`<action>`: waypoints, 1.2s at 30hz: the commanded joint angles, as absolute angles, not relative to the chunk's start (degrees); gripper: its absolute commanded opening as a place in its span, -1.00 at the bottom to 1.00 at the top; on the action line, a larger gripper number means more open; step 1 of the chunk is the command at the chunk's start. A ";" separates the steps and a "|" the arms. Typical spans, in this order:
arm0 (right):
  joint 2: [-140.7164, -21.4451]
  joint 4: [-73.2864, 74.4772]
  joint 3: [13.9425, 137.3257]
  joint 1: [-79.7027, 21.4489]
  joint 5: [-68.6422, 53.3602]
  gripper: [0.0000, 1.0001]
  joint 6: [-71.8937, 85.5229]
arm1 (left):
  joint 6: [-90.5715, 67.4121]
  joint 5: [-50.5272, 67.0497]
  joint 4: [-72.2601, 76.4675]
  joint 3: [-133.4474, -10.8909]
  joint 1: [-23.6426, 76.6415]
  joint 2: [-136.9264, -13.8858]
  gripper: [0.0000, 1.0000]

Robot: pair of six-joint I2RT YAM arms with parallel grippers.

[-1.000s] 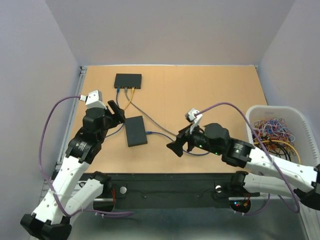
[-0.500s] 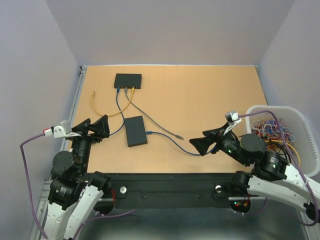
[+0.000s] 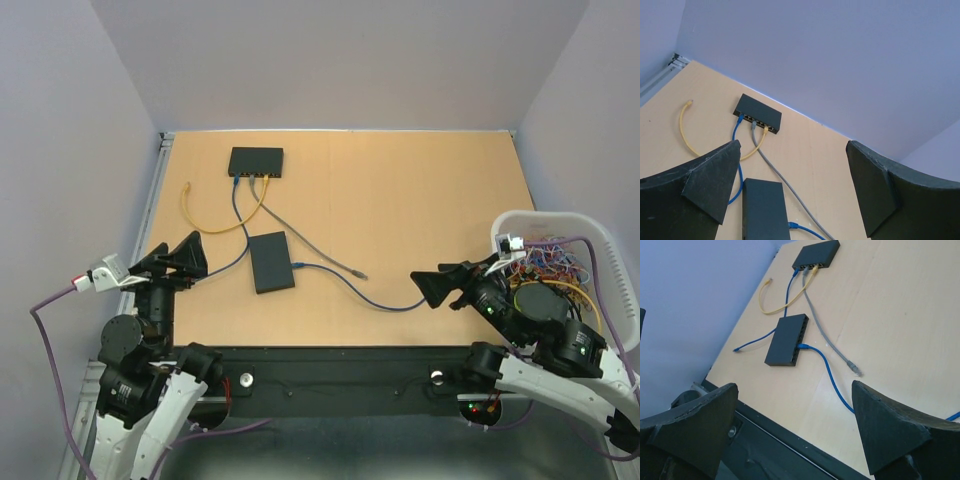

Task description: Insert the plug into the switch port

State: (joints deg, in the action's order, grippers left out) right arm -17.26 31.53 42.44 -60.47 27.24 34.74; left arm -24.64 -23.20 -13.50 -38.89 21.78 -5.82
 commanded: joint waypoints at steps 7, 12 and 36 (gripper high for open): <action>-18.63 31.73 43.16 -60.82 29.09 1.00 37.18 | -24.79 -23.56 -11.78 -38.59 21.80 -9.40 0.97; -21.26 31.82 43.42 -60.82 27.26 1.00 37.53 | -24.61 -22.59 -11.69 -38.58 21.80 -10.98 0.97; -23.20 31.73 43.59 -60.82 22.24 1.00 37.00 | -24.52 -21.53 -11.78 -38.67 21.88 -13.36 0.96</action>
State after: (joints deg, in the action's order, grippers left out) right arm -23.64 32.64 42.41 -60.47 22.48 36.91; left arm -24.93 -21.74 -13.78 -38.89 21.76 -12.34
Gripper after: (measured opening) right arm 0.998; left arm 0.981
